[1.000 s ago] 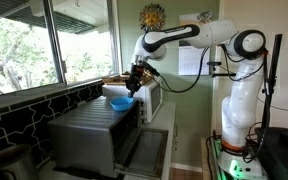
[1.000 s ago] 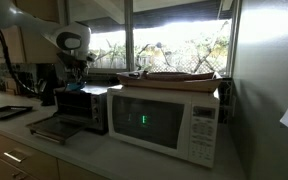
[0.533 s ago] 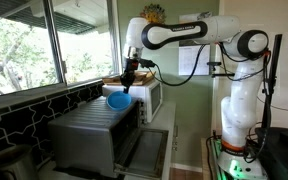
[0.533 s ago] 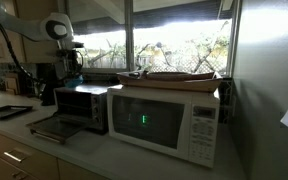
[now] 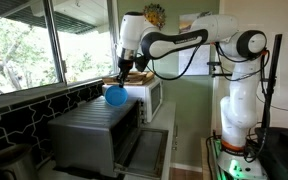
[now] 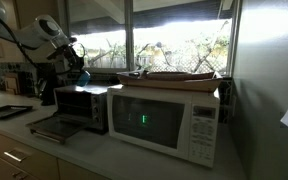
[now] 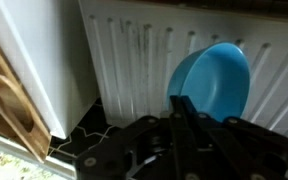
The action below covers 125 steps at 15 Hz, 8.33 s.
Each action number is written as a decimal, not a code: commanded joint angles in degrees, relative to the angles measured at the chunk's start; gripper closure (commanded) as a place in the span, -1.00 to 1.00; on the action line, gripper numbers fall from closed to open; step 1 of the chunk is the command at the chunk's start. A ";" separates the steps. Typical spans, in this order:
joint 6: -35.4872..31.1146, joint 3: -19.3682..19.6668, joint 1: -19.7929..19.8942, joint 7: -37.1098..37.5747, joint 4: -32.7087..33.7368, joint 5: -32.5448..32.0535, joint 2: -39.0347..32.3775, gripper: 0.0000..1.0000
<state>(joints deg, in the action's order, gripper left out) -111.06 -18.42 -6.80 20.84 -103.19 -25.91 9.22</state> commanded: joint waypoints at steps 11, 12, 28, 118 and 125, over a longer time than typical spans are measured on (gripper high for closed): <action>-2.02 -1.43 -4.52 14.16 -5.21 -34.69 -0.28 0.92; -2.05 -1.32 -4.53 15.28 -5.44 -35.34 -0.38 0.92; -14.18 -0.42 -6.46 13.33 -16.89 -50.64 2.96 0.95; -11.24 7.35 -1.26 35.32 -3.82 -14.71 -6.74 1.00; 6.18 1.93 -6.25 24.94 2.19 -23.05 -6.12 0.95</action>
<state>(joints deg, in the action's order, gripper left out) -112.85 -14.31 -10.74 49.38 -103.30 -45.24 3.14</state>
